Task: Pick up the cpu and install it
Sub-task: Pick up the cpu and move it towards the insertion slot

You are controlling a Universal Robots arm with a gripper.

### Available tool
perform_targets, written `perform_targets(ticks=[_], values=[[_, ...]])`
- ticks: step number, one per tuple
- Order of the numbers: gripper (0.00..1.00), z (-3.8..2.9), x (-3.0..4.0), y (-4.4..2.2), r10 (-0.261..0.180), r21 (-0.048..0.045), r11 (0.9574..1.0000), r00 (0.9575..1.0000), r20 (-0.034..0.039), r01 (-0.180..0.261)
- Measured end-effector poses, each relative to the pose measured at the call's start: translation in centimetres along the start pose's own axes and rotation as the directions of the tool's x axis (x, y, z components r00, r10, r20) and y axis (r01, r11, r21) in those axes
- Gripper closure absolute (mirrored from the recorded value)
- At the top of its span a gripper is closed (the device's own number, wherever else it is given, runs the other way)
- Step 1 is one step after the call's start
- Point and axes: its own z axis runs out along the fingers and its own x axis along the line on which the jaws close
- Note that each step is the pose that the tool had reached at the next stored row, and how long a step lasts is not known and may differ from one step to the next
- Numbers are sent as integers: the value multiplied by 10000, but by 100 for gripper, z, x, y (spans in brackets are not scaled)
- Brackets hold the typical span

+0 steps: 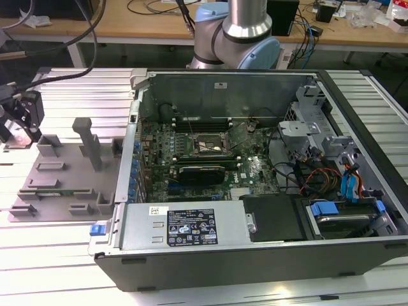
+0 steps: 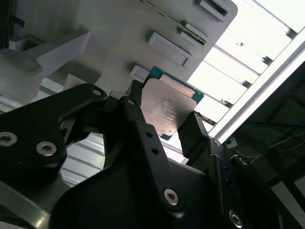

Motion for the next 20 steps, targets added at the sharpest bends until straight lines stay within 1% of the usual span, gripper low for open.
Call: perform_targets(ticks=[4,9,11,15,17,20], values=[[45,-103,-2,4,-1,0,10000,10000,0,1],[45,-175,-2,6,0,0,10000,10000,-1,0],[45,-215,-3,8,-1,0,10000,10000,-1,1],[45,-319,-4,12,-1,0,10000,10000,0,1],[45,-343,-4,12,-1,0,10000,10000,0,1],[45,-413,-5,15,0,0,10000,10000,-1,0]])
